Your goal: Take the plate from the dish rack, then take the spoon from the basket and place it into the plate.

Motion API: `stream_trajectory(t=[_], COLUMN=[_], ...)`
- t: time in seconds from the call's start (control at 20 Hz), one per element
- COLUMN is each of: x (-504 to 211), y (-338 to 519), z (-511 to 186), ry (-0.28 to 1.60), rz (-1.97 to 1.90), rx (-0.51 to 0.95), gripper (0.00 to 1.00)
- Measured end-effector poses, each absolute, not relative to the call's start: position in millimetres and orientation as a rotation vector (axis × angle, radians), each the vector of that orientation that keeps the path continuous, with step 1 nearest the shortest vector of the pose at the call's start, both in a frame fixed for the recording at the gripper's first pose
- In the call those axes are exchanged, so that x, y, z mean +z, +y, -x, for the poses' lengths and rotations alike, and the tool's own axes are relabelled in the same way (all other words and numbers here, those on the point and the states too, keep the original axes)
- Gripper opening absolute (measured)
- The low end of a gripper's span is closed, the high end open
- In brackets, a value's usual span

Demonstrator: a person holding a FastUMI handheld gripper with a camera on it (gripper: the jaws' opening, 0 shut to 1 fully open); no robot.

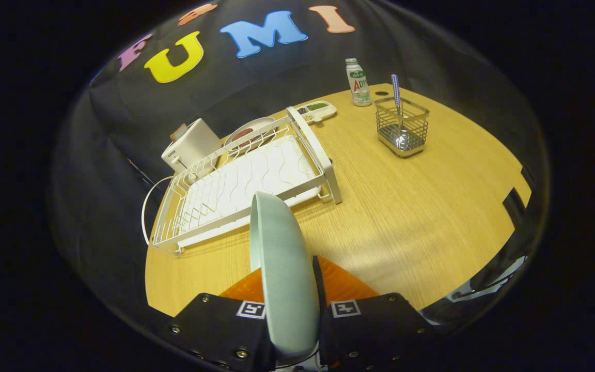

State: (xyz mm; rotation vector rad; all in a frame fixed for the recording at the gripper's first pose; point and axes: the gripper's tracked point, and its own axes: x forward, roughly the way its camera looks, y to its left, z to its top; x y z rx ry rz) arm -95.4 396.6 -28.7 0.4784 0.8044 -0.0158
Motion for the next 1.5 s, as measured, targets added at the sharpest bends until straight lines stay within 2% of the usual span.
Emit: stream_trajectory(t=[0.35, 0.7, 0.8, 1.0, 1.05, 1.2, 1.25, 1.5], x=[-55, -82, -86, -87, -86, -85, -82, -40], y=[418, 411, 406, 390, 384, 364, 355, 300], z=[86, 89, 92, 97, 97, 98, 97, 84], ry=[0.870, 0.922, 0.936, 0.951, 0.950, 0.930, 0.920, 0.799], rz=[-0.732, -0.815, -0.788, -0.707, -0.681, -0.609, -0.595, -0.466], rx=[0.059, 0.028, 0.015, -0.025, -0.040, -0.091, -0.111, -0.220], gripper=[0.30, 0.34, 0.46, 0.52, 0.60, 0.62, 0.71, 0.71])
